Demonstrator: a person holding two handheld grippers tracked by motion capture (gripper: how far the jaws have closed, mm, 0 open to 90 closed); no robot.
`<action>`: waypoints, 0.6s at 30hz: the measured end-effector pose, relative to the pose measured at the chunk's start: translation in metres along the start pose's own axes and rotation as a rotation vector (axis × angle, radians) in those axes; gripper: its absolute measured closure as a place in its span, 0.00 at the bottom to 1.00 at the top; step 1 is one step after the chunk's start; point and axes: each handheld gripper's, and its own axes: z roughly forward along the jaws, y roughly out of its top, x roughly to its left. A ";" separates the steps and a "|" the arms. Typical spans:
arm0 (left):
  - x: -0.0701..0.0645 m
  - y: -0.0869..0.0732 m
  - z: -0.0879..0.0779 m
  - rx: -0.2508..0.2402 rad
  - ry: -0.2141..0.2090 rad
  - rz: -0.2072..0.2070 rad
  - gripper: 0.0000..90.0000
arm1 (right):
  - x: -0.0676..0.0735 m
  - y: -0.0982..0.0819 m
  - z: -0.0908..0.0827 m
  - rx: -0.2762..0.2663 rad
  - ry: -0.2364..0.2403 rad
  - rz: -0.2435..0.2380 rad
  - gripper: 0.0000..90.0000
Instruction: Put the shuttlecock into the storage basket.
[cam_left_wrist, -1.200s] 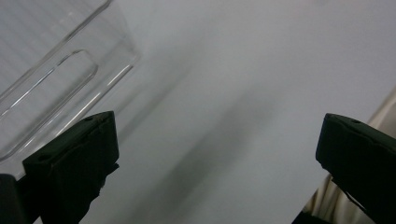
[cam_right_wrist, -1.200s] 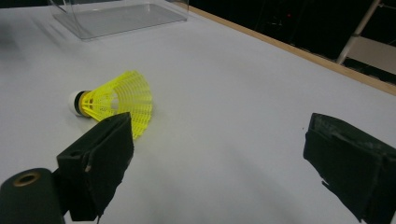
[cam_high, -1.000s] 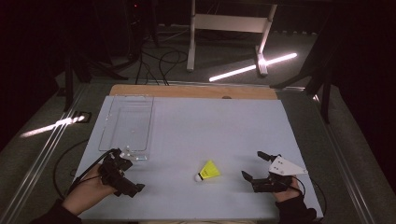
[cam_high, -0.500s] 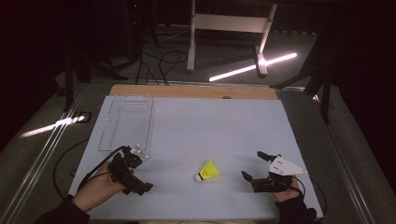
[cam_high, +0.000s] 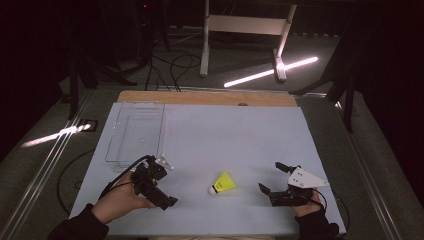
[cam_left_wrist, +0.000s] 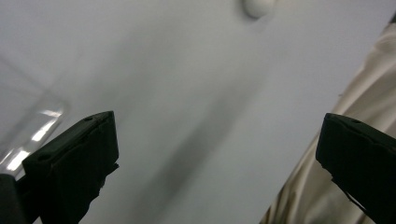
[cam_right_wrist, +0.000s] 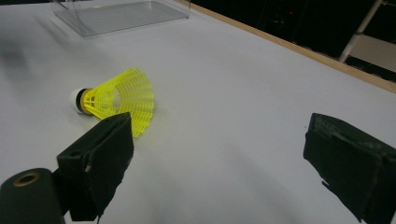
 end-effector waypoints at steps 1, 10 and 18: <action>-0.001 0.002 0.001 0.005 0.002 0.007 0.00 | 0.000 0.000 0.000 -0.001 0.000 0.002 0.10; -0.010 0.023 0.008 -0.014 -0.036 0.023 0.00 | 0.000 0.000 0.000 -0.001 0.001 0.003 0.10; -0.023 0.046 0.015 -0.036 -0.055 0.047 0.00 | 0.000 0.000 0.000 -0.003 0.002 0.008 0.10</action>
